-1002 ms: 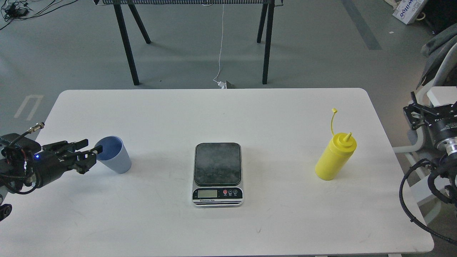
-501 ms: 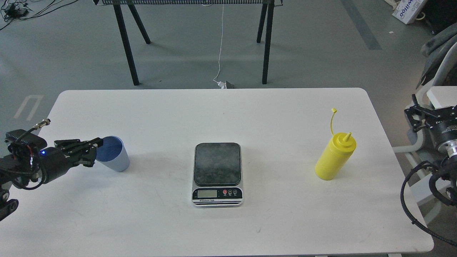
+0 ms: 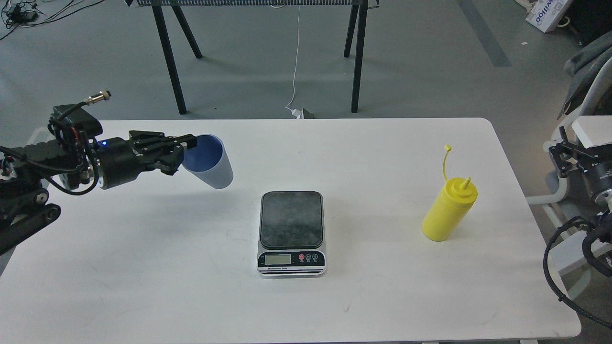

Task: Pour seasoning into cup on scale with both arms
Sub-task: 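Carry the blue cup with the left gripper onto the scale and release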

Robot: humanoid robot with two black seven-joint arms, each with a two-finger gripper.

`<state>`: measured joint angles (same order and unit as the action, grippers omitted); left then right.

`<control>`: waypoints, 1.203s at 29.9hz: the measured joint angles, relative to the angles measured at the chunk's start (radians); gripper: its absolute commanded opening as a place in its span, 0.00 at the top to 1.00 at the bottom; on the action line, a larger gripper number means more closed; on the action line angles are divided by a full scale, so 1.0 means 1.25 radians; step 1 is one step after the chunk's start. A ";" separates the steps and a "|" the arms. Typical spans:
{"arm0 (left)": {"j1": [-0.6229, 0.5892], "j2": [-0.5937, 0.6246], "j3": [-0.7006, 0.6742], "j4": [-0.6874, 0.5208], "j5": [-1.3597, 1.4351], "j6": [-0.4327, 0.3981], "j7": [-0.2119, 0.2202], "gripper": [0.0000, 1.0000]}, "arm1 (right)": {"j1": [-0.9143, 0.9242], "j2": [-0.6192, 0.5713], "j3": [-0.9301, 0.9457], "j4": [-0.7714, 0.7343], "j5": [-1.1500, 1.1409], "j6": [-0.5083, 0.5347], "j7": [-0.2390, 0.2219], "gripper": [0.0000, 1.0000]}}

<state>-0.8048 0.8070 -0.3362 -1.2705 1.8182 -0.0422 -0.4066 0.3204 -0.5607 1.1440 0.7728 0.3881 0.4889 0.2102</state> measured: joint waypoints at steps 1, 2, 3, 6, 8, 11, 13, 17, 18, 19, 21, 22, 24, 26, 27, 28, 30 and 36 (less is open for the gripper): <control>-0.010 -0.022 0.001 -0.012 0.001 -0.018 0.020 0.97 | -0.002 -0.001 0.002 0.000 0.000 0.000 0.000 0.00; -0.019 -0.044 0.002 -0.018 0.002 -0.036 0.035 0.97 | -0.004 -0.003 0.004 -0.001 0.000 0.000 0.000 0.00; -0.027 -0.068 0.003 -0.020 0.004 -0.053 0.046 0.97 | -0.005 -0.007 0.008 -0.002 0.000 0.000 0.000 0.00; -0.044 -0.123 0.024 -0.017 0.022 -0.085 0.066 0.97 | -0.006 -0.019 0.021 -0.003 0.000 0.000 0.000 0.00; -0.052 -0.144 0.055 -0.008 0.045 -0.092 0.077 0.97 | -0.006 -0.027 0.029 -0.004 0.000 0.000 0.000 0.00; -0.056 -0.165 0.090 0.004 0.066 -0.094 0.098 0.96 | -0.006 -0.032 0.033 -0.004 0.000 0.000 0.000 0.00; -0.056 -0.183 0.097 0.014 0.070 -0.094 0.108 0.96 | -0.006 -0.033 0.033 -0.004 0.000 0.000 0.000 0.00; -0.057 -0.209 0.100 0.028 0.070 -0.095 0.112 0.96 | -0.006 -0.034 0.035 -0.003 0.000 0.000 0.000 0.00; -0.056 -0.213 0.100 0.029 0.070 -0.095 0.112 0.96 | -0.006 -0.034 0.036 -0.003 0.000 0.000 0.000 0.00; -0.054 -0.214 0.101 0.029 0.071 -0.095 0.112 0.95 | -0.006 -0.034 0.038 -0.004 0.000 0.000 0.000 0.00; -0.051 -0.216 0.103 0.030 0.071 -0.095 0.113 0.94 | -0.006 -0.034 0.041 -0.006 0.000 0.000 0.000 0.00; -0.050 -0.216 0.103 0.033 0.071 -0.095 0.113 0.93 | -0.006 -0.034 0.042 -0.006 0.000 0.000 0.000 0.00; -0.050 -0.219 0.103 0.042 0.071 -0.094 0.113 0.93 | -0.006 -0.034 0.043 -0.006 0.000 0.000 0.000 0.00; -0.050 -0.224 0.103 0.049 0.071 -0.094 0.113 0.91 | -0.006 -0.034 0.043 -0.006 0.000 0.000 0.000 0.00; -0.051 -0.227 0.103 0.051 0.071 -0.094 0.113 0.91 | -0.006 -0.034 0.043 -0.005 0.000 0.000 0.000 0.00; -0.052 -0.229 0.103 0.052 0.071 -0.094 0.113 0.90 | -0.006 -0.034 0.043 -0.005 0.000 0.000 0.000 0.00; -0.053 -0.231 0.102 0.053 0.071 -0.094 0.111 0.90 | -0.006 -0.034 0.043 -0.005 0.000 0.000 0.000 0.00; -0.053 -0.232 0.102 0.053 0.072 -0.095 0.111 0.82 | -0.006 -0.035 0.043 -0.006 0.000 0.000 0.000 0.00</control>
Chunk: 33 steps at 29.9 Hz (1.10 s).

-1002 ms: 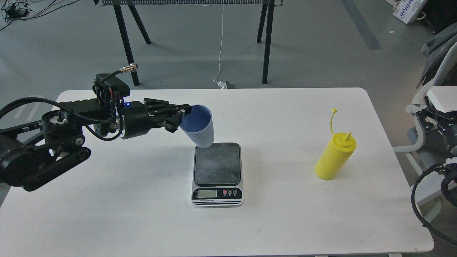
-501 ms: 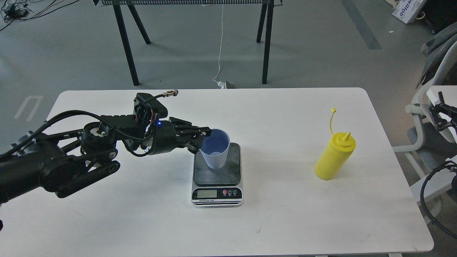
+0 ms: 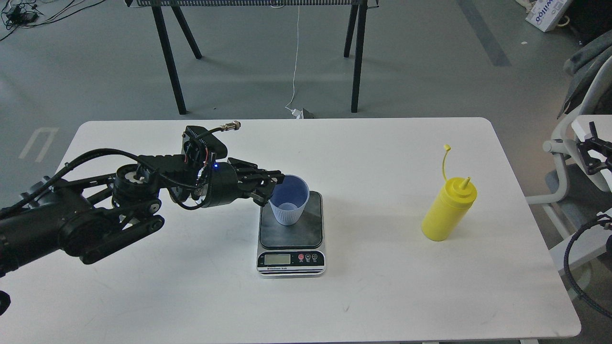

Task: Pour seasoning into cup on scale with both arms
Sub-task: 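Carry the blue cup with the left gripper onto the scale and release, then withdraw the left arm back to its raised rest pose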

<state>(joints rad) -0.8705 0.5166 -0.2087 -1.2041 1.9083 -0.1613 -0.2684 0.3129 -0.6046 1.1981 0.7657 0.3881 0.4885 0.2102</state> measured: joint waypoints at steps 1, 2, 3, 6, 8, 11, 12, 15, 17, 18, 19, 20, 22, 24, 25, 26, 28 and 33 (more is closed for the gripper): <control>0.000 0.000 0.000 0.000 0.000 0.000 0.000 0.79 | 0.000 0.000 0.000 0.000 0.000 0.000 0.000 0.00; 0.000 0.001 0.000 0.000 0.000 -0.001 -0.001 0.78 | 0.000 0.000 0.000 0.000 0.000 0.000 0.000 0.00; 0.000 0.002 0.000 0.000 0.000 -0.001 -0.001 0.75 | 0.000 0.000 0.000 0.000 0.000 0.000 0.000 0.00; -0.001 0.004 0.000 -0.001 -0.002 -0.001 -0.002 0.65 | 0.000 0.001 0.000 0.000 0.000 0.000 0.000 0.00; -0.002 0.007 0.000 -0.001 -0.007 -0.001 -0.003 0.53 | 0.000 0.001 0.000 0.000 0.000 0.000 0.000 0.00; -0.005 0.013 -0.009 -0.001 -0.014 0.004 -0.003 0.27 | 0.000 0.000 0.000 0.000 0.000 0.000 0.000 0.00; -0.006 0.015 -0.015 -0.001 -0.021 0.006 -0.004 0.11 | -0.001 -0.003 -0.001 0.000 0.000 0.000 0.000 0.00; -0.007 0.027 -0.065 -0.001 -0.101 0.023 -0.003 0.00 | -0.014 -0.007 -0.009 0.006 -0.002 0.000 -0.001 0.00; -0.003 0.029 -0.110 -0.001 -0.213 0.033 -0.001 0.00 | -0.031 -0.007 -0.011 0.017 -0.003 0.000 -0.001 0.00; -0.002 0.029 -0.124 -0.001 -0.270 0.034 -0.001 0.00 | -0.040 -0.008 -0.012 0.022 -0.003 0.000 -0.001 0.00; -0.001 0.030 -0.136 0.000 -0.343 0.035 -0.001 0.00 | -0.051 -0.008 -0.012 0.027 -0.003 0.000 -0.001 0.00; 0.000 0.030 -0.145 0.000 -0.414 0.035 -0.003 0.00 | -0.062 -0.009 -0.011 0.033 -0.003 0.000 -0.001 0.00; -0.001 0.030 -0.157 0.000 -0.543 0.037 -0.005 0.00 | -0.087 -0.017 -0.009 0.057 -0.003 0.000 -0.001 0.00; -0.004 0.028 -0.190 0.001 -0.672 0.039 -0.007 0.00 | -0.125 -0.028 -0.006 0.101 -0.002 0.000 0.000 0.00; -0.004 0.027 -0.212 0.001 -0.723 0.039 -0.007 0.00 | -0.142 -0.031 -0.005 0.123 -0.002 0.000 0.000 0.00; -0.004 0.027 -0.241 0.001 -0.781 0.039 -0.007 0.00 | -0.164 -0.033 -0.004 0.147 -0.001 0.000 0.000 0.00; 0.000 0.025 -0.290 0.009 -0.883 0.037 -0.008 0.00 | -0.201 -0.034 -0.003 0.186 0.000 0.000 -0.002 0.00; 0.001 -0.007 -0.340 0.081 -1.114 0.028 -0.008 0.00 | -0.301 -0.016 -0.017 0.276 0.001 0.000 -0.006 0.00</control>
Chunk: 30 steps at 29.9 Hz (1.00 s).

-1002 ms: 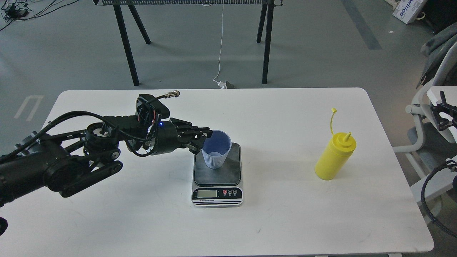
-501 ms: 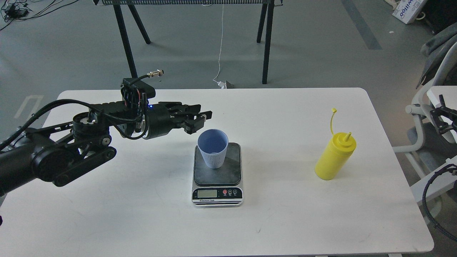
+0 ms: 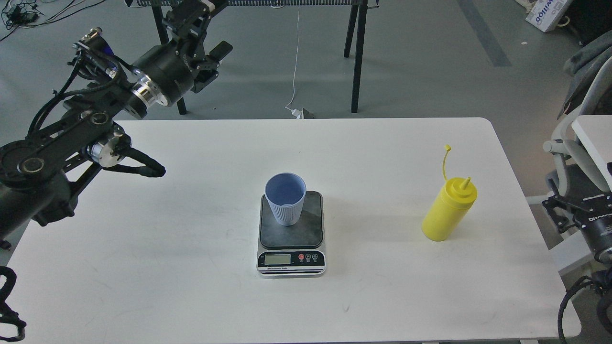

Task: Pour seasoning into cup on scale with both arms
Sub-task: 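Withdraw the left arm back to its raised rest pose, then move the right gripper to the yellow squeeze bottle and grasp it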

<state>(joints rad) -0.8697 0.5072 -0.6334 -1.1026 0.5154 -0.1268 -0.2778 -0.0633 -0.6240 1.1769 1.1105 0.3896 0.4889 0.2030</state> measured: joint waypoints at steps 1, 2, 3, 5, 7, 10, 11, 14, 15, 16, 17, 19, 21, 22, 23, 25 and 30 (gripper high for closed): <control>-0.001 -0.008 -0.007 0.012 -0.049 -0.003 0.001 0.00 | -0.018 0.010 -0.001 0.021 0.000 0.000 -0.001 0.00; -0.002 -0.016 -0.016 0.027 -0.106 -0.010 0.002 0.00 | -0.038 0.023 -0.003 0.037 0.000 0.000 -0.004 0.00; -0.002 -0.020 -0.027 0.044 -0.164 -0.022 0.002 0.00 | -0.058 0.039 -0.009 0.056 0.000 0.000 -0.006 0.00; -0.002 -0.024 -0.048 0.078 -0.257 -0.054 0.003 0.00 | -0.084 0.066 -0.031 0.082 0.000 0.000 -0.008 0.00; 0.000 -0.027 -0.066 0.117 -0.331 -0.098 0.005 0.00 | -0.097 0.086 -0.064 0.098 0.000 0.000 -0.009 0.00; 0.005 -0.028 -0.079 0.148 -0.395 -0.162 0.007 0.00 | -0.102 0.119 -0.119 0.107 0.000 0.000 -0.009 0.01; 0.007 -0.028 -0.080 0.151 -0.401 -0.173 0.007 0.00 | -0.102 0.127 -0.134 0.108 0.000 0.000 -0.009 0.02; 0.014 -0.018 -0.081 0.155 -0.409 -0.189 0.008 0.00 | -0.097 0.148 -0.175 0.110 0.000 0.000 -0.009 0.03; 0.015 -0.015 -0.081 0.155 -0.409 -0.191 0.008 0.00 | -0.094 0.151 -0.185 0.110 0.000 0.000 -0.009 0.03; 0.015 -0.012 -0.081 0.156 -0.410 -0.191 0.008 0.00 | -0.091 0.153 -0.192 0.110 0.000 0.000 -0.009 0.03; 0.015 -0.009 -0.081 0.156 -0.410 -0.191 0.008 0.00 | -0.088 0.154 -0.195 0.109 0.000 0.000 -0.009 0.03; 0.015 -0.005 -0.082 0.156 -0.410 -0.192 0.008 0.00 | -0.079 0.156 -0.197 0.105 0.000 0.000 -0.009 0.04; 0.015 -0.004 -0.082 0.156 -0.410 -0.193 0.008 0.00 | -0.070 0.160 -0.198 0.103 0.001 0.000 -0.009 0.05; 0.015 -0.004 -0.082 0.156 -0.410 -0.193 0.008 0.00 | -0.063 0.164 -0.198 0.102 0.001 0.000 -0.009 0.05; 0.015 -0.004 -0.082 0.155 -0.410 -0.193 0.008 0.00 | -0.055 0.168 -0.198 0.100 0.001 0.000 -0.009 0.05; 0.015 -0.002 -0.082 0.155 -0.410 -0.193 0.008 0.00 | -0.035 0.184 -0.196 0.091 0.002 0.000 -0.009 0.05; 0.015 -0.001 -0.081 0.155 -0.410 -0.193 0.006 0.00 | -0.006 0.208 -0.194 0.071 0.011 0.000 -0.009 0.04</control>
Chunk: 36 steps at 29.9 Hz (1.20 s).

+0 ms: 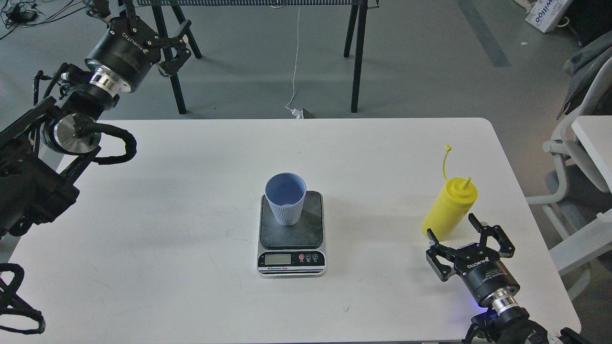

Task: Pour seasoning into cup on scale with both arms
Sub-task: 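Move the right gripper to the yellow squeeze bottle and grasp it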

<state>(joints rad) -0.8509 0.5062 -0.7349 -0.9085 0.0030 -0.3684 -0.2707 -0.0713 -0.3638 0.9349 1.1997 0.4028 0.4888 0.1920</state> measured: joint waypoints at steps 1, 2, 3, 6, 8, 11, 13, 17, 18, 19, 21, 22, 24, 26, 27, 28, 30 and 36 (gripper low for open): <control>0.000 0.000 0.000 0.000 0.000 0.000 -0.001 0.00 | 0.003 0.005 0.001 -0.002 0.000 0.000 0.000 0.04; 0.000 0.000 0.001 -0.001 0.002 0.000 -0.002 0.00 | 0.009 0.012 0.001 -0.005 0.001 0.000 0.001 0.04; 0.000 0.000 0.001 -0.003 0.003 0.001 -0.003 0.00 | 0.015 0.018 0.001 -0.010 0.000 0.000 0.002 0.04; 0.002 0.000 0.001 -0.006 0.004 0.001 -0.004 0.00 | 0.037 0.029 0.005 -0.037 0.001 0.000 0.005 0.05; 0.002 0.000 0.001 -0.007 0.005 0.001 -0.004 0.00 | 0.047 0.031 0.009 -0.052 0.002 0.000 0.005 0.05; 0.004 -0.001 0.000 -0.007 0.005 0.001 -0.006 0.00 | 0.051 0.032 0.011 -0.059 0.003 0.000 0.002 0.05; 0.008 -0.002 0.000 -0.007 0.005 0.001 -0.006 0.00 | 0.052 0.032 0.012 -0.061 0.003 0.000 0.001 0.05; 0.010 -0.002 -0.001 -0.007 0.004 0.001 -0.007 0.00 | 0.055 0.038 0.014 -0.064 0.003 0.000 0.001 0.05; 0.011 -0.002 -0.001 -0.008 0.004 0.001 -0.007 0.00 | 0.056 0.043 0.015 -0.067 0.003 0.000 0.002 0.05; 0.011 -0.002 -0.001 -0.008 0.004 0.001 -0.007 0.00 | 0.057 0.048 0.018 -0.072 0.003 0.000 0.002 0.05; 0.011 -0.003 -0.001 -0.009 0.002 0.001 -0.007 0.00 | 0.061 0.055 0.027 -0.081 0.003 0.000 0.002 0.05; 0.011 -0.003 -0.001 -0.009 0.002 0.001 -0.007 0.00 | 0.064 0.058 0.032 -0.084 0.003 0.000 0.003 0.06; 0.011 -0.003 -0.002 -0.009 0.001 0.001 -0.010 0.00 | 0.074 0.066 0.042 -0.096 0.003 0.000 0.007 0.06; 0.011 -0.004 -0.002 -0.009 0.001 0.001 -0.014 0.00 | 0.083 0.075 0.048 -0.109 0.003 0.000 0.009 0.06; 0.011 -0.004 -0.002 -0.009 0.001 0.001 -0.015 0.00 | 0.089 0.078 0.050 -0.116 0.003 0.000 0.009 0.05; 0.011 -0.004 -0.002 -0.009 0.001 0.001 -0.016 0.00 | 0.095 0.080 0.052 -0.121 0.003 0.000 0.009 0.05; 0.011 -0.004 -0.002 -0.009 0.001 0.001 -0.017 0.00 | 0.108 0.082 0.053 -0.136 0.003 0.000 0.010 0.05; 0.012 -0.004 -0.002 -0.009 0.001 0.001 -0.018 0.00 | 0.134 0.082 0.045 -0.156 0.003 0.000 0.004 0.05</control>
<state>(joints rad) -0.8361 0.5016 -0.7369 -0.9198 0.0045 -0.3666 -0.2929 0.0962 -0.2608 0.9914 1.0042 0.4065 0.4886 0.1967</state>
